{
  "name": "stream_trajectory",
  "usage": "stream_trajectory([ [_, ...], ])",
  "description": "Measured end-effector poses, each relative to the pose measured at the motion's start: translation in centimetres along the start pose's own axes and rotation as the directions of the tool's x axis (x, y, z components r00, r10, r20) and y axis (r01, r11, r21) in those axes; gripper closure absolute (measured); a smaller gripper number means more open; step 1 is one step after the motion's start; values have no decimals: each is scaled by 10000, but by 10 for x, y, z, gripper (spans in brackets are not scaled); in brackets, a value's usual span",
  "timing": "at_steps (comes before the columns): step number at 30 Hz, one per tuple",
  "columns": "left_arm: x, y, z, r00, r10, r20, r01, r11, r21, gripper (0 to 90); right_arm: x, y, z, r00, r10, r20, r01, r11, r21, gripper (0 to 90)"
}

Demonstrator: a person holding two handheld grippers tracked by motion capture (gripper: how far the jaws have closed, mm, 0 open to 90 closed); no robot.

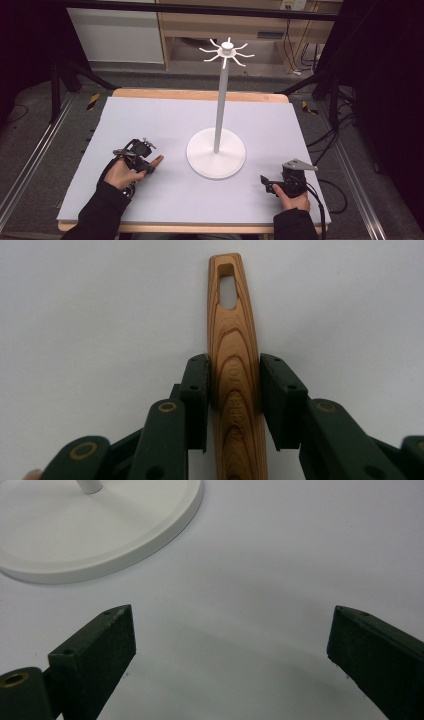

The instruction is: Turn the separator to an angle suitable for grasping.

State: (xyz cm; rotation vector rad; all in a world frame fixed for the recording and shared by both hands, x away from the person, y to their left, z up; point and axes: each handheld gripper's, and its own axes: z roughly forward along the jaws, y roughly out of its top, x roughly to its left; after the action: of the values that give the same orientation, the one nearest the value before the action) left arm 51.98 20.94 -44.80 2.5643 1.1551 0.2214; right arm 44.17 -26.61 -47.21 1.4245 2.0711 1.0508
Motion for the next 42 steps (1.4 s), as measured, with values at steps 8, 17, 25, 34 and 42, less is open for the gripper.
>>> stream_trajectory([
  [8, 0, 1, 0, 9999, -157, -16, 157, 9999, 11, 673, -1, 0, 0, 10000, -30, -36, 30, 10000, 57, 59],
  [17, 3, -2, -5, 9999, -98, 26, 98, 9999, -122, 674, -1, 0, 0, 10000, -27, -27, 27, 10000, 80, 59],
  [25, 5, -7, -20, 9997, -194, 134, 202, 9976, -664, 675, -1, 0, 0, 10000, -26, -24, 26, 10000, 62, 59],
  [34, 1, -9, -36, 9999, -105, 98, 117, 9911, -1326, 676, -1, 0, 0, 10000, -7, -27, 7, 10000, 65, 59],
  [42, -5, -13, -53, 10000, -39, -65, 24, 9760, -2176, 675, 0, 0, -1, 10000, 63, -20, -63, 10000, -9, 59],
])
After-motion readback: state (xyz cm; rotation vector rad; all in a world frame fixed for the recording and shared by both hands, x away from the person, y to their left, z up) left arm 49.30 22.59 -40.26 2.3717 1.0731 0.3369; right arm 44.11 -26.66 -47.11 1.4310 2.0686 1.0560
